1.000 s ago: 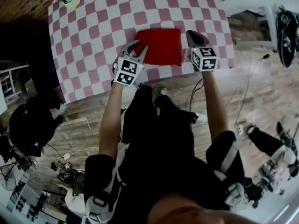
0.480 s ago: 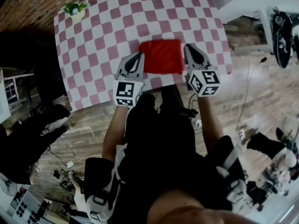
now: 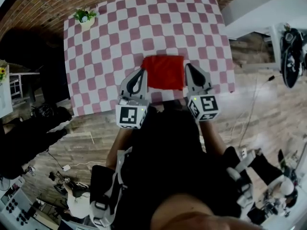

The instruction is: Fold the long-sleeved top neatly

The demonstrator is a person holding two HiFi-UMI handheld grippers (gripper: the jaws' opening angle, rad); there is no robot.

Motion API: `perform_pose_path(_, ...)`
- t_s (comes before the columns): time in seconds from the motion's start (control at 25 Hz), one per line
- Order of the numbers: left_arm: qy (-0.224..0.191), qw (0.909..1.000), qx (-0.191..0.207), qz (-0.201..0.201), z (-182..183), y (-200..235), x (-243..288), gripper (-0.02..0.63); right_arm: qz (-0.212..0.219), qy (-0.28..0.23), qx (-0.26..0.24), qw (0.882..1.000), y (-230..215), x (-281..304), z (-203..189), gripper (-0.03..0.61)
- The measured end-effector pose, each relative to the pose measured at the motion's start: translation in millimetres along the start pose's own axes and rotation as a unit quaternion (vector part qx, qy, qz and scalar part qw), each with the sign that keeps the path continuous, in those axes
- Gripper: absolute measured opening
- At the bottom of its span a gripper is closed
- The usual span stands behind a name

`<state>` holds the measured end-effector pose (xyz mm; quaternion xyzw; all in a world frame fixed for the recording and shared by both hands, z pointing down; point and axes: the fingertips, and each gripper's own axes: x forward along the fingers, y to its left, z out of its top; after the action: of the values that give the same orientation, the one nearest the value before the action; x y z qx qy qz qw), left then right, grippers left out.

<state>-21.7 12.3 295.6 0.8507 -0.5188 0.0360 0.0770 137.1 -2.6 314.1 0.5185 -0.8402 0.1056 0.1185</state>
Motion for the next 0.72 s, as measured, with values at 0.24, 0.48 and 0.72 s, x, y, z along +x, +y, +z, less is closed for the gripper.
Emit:
perform_pose_path(0.24, 0.02, 0.9989, -0.006, 0.042, -3, 1, 18, 0.008, 0.019, -0.006, -0.016, 1.0, -13, 10, 8, 0.009)
perform_pose_path(0.48, 0.01, 0.9985, -0.012, 0.053, 8, 4, 36, 0.008, 0.038, -0.008, -0.015, 0.999, -15, 24, 14, 0.008)
perform_pose_path(0.72, 0.004, 0.9984, -0.005, 0.057, 13, 10, 42, 0.008, 0.044, -0.002, -0.006, 0.999, -12, 32, 17, 0.008)
